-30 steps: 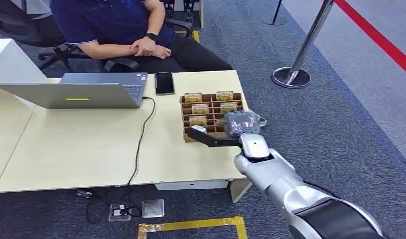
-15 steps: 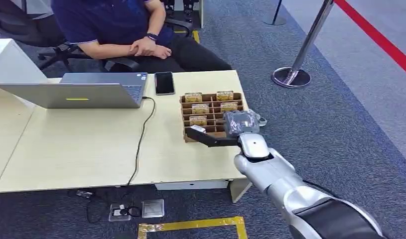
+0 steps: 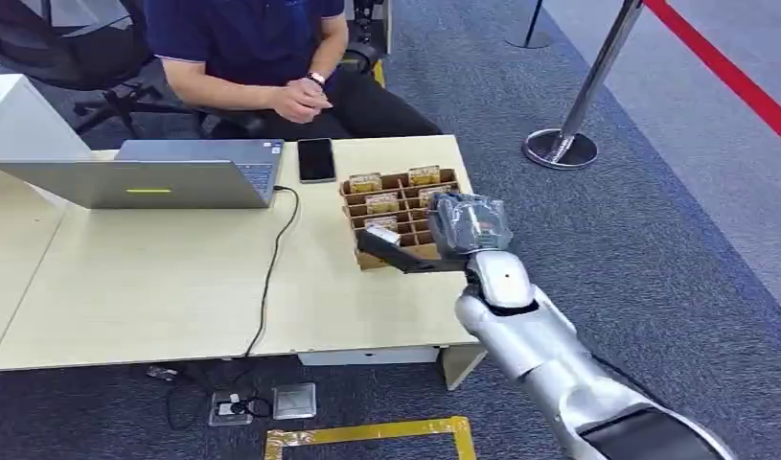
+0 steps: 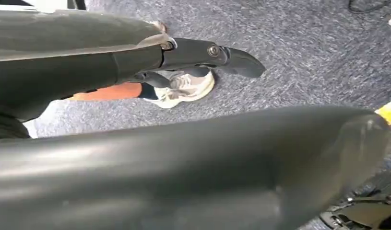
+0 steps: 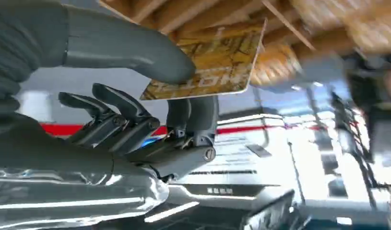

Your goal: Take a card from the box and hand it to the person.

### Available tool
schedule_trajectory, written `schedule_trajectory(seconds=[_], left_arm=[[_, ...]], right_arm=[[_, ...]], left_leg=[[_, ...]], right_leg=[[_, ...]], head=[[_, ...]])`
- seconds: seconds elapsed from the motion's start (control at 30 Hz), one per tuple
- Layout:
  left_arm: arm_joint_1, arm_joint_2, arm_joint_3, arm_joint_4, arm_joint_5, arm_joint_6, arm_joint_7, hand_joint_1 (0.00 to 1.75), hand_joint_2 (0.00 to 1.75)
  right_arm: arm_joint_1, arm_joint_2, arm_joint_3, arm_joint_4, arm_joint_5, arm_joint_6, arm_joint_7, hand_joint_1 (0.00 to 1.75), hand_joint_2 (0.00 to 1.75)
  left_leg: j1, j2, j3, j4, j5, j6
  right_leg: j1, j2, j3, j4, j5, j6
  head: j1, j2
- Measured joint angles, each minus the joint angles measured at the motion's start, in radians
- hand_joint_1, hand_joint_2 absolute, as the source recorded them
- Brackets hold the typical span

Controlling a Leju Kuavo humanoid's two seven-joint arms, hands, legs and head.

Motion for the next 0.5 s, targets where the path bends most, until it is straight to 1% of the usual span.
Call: schedule_trajectory(seconds=[0.03, 0.07, 0.1, 0.17, 0.2, 0.27, 0.33, 0.4, 0.43, 0.5], left_arm=[[0.004, 0.001, 0.0, 0.0, 0.004, 0.003, -0.002, 0.0, 0.0], [0.007, 0.001, 0.0, 0.0, 0.005, 0.005, -0.003, 0.0, 0.0], [0.01, 0.002, 0.001, 0.0, 0.005, 0.007, -0.003, 0.0, 0.0], [0.013, 0.002, 0.002, 0.0, 0.006, 0.011, -0.006, 0.0, 0.0], [0.016, 0.003, 0.002, 0.0, 0.007, 0.012, -0.007, 0.0, 0.0], [0.018, 0.003, 0.005, 0.0, 0.012, 0.021, -0.01, 0.0, 0.0], [0.025, 0.003, 0.011, 0.0, 0.019, 0.029, -0.012, 0.0, 0.0], [0.03, 0.004, 0.017, 0.0, 0.031, 0.034, -0.016, 0.0, 0.0], [0.032, 0.004, 0.021, 0.0, 0.037, 0.034, -0.019, 0.0, 0.0], [0.035, 0.005, 0.027, 0.0, 0.042, 0.031, -0.025, 0.0, 0.0]], right_arm=[[0.027, -0.01, -0.002, -0.07, -0.047, 0.003, -0.028, 1.75, 1.75], [0.047, -0.018, -0.004, -0.124, -0.075, 0.006, -0.043, 1.75, 1.75], [0.062, -0.024, -0.005, -0.162, -0.09, 0.006, -0.052, 1.75, 1.75], [0.101, -0.043, -0.007, -0.257, -0.169, -0.012, -0.107, 1.75, 1.75], [0.116, -0.05, -0.008, -0.296, -0.196, -0.022, -0.128, 1.75, 1.75], [0.158, -0.067, -0.014, -0.384, -0.243, -0.031, -0.159, 1.75, 1.75], [0.202, -0.082, -0.014, -0.465, -0.3, -0.035, -0.199, 1.75, 1.75], [0.234, -0.096, -0.014, -0.535, -0.411, -0.029, -0.259, 1.75, 1.75], [0.247, -0.103, -0.014, -0.562, -0.461, -0.022, -0.285, 1.75, 1.75], [0.262, -0.118, -0.013, -0.598, -0.606, 0.016, -0.345, 1.75, 1.75]], left_leg=[[0.0, 0.0, 0.0, 0.0, 0.0, 0.0], [0.0, 0.0, -0.001, 0.0, 0.0, 0.0], [0.0, 0.0, -0.001, 0.0, 0.0, 0.0], [0.0, 0.0, -0.001, 0.0, 0.0, 0.0], [0.0, 0.0, -0.001, 0.0, 0.0, 0.0], [0.0, -0.001, -0.001, 0.0, 0.0, 0.0], [0.0, -0.001, -0.001, 0.0, 0.0, 0.0], [0.0, 0.0, -0.001, 0.0, 0.0, 0.0], [0.0, -0.001, -0.001, 0.0, 0.0, 0.0], [0.0, -0.001, -0.001, 0.0, 0.0, 0.0]], right_leg=[[0.0, 0.0, 0.0, 0.0, 0.0, 0.0], [0.0, 0.0, 0.0, 0.0, 0.0, 0.0], [0.0, 0.0, -0.001, 0.0, 0.0, 0.0], [0.0, -0.001, 0.0, 0.0, 0.0, 0.0], [0.0, 0.0, -0.001, 0.0, 0.0, 0.0], [0.0, -0.001, 0.0, -0.001, 0.0, 0.0], [0.0, -0.001, 0.0, -0.001, 0.0, 0.0], [0.0, -0.001, 0.0, -0.001, 0.0, 0.0], [0.0, -0.001, 0.0, -0.001, 0.0, 0.0], [0.0, -0.001, 0.0, -0.001, 0.0, 0.0]], head=[[-0.002, 0.0], [0.001, 0.0], [0.001, 0.0], [-0.001, 0.0], [0.002, 0.0], [-0.002, 0.0], [0.002, 0.0], [-0.001, 0.0], [0.0, 0.0], [0.0, 0.0]])
